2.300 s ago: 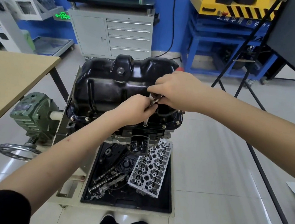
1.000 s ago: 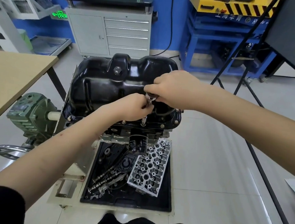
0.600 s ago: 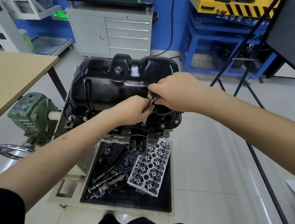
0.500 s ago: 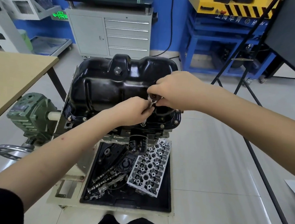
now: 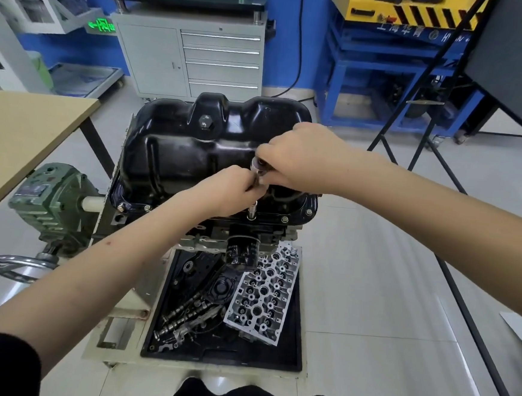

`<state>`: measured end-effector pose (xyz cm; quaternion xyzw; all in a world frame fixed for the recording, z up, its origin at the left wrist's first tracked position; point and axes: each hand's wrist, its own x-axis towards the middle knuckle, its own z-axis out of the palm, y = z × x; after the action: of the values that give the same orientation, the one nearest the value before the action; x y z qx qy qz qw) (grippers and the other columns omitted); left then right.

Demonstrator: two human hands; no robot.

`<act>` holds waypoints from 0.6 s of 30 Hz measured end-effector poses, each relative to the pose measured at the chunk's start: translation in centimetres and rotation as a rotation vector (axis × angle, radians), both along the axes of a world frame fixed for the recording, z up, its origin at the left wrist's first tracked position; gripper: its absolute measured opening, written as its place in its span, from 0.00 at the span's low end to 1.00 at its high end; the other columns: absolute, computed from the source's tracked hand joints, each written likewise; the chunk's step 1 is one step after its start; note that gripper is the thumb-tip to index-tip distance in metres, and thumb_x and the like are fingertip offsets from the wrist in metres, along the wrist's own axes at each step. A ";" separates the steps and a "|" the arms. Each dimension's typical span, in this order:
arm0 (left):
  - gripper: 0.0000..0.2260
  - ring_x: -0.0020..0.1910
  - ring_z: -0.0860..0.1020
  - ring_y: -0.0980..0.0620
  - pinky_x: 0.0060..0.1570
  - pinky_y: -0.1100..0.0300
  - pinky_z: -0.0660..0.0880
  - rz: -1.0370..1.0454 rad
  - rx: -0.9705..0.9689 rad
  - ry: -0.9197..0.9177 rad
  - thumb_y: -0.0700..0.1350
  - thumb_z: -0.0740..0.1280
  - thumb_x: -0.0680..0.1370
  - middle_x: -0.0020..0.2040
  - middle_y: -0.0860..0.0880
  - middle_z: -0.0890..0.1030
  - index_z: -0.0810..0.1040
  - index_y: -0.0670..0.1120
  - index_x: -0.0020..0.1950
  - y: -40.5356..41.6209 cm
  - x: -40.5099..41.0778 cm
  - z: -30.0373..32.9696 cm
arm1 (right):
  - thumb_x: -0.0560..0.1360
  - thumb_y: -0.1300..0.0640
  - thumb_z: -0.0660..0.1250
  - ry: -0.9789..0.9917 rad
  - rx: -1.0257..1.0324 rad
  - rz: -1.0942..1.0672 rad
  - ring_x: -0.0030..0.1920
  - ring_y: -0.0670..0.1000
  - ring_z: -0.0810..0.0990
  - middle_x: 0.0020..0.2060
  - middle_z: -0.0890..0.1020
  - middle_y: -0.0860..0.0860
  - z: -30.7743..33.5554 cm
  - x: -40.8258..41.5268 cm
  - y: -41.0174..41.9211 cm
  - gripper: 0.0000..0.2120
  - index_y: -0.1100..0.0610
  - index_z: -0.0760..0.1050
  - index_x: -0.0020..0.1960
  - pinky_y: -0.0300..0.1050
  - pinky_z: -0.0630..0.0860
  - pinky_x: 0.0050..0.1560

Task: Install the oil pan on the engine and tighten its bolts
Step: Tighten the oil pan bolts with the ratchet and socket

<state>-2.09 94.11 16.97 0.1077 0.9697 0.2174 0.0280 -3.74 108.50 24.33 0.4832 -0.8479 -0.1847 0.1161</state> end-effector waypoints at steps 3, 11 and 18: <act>0.18 0.26 0.65 0.49 0.27 0.58 0.59 0.037 -0.076 0.070 0.48 0.54 0.78 0.26 0.50 0.66 0.62 0.45 0.29 0.1 0.0 -0.1 | 0.77 0.40 0.54 -0.035 -0.066 -0.178 0.26 0.49 0.62 0.28 0.64 0.49 0.0 0.5 -0.7 0.22 0.54 0.60 0.31 0.41 0.56 0.27; 0.18 0.34 0.69 0.43 0.37 0.56 0.64 0.055 -0.074 0.014 0.47 0.53 0.80 0.26 0.48 0.65 0.60 0.46 0.29 0.1 -1.1 -0.2 | 0.79 0.54 0.56 0.038 0.031 0.021 0.50 0.54 0.75 0.52 0.77 0.51 0.1 -0.4 -0.4 0.13 0.53 0.68 0.62 0.46 0.65 0.52; 0.16 0.28 0.64 0.47 0.27 0.58 0.57 0.077 -0.128 -0.014 0.43 0.52 0.78 0.25 0.49 0.64 0.58 0.46 0.29 0.4 -1.4 -0.2 | 0.77 0.41 0.56 -0.034 -0.076 -0.166 0.27 0.50 0.64 0.29 0.66 0.49 0.1 0.3 -1.1 0.17 0.54 0.69 0.40 0.40 0.53 0.26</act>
<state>-3.46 94.52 16.75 0.0668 0.9849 0.1565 0.0331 -3.42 107.36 24.46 0.4097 -0.8933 -0.1528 0.1042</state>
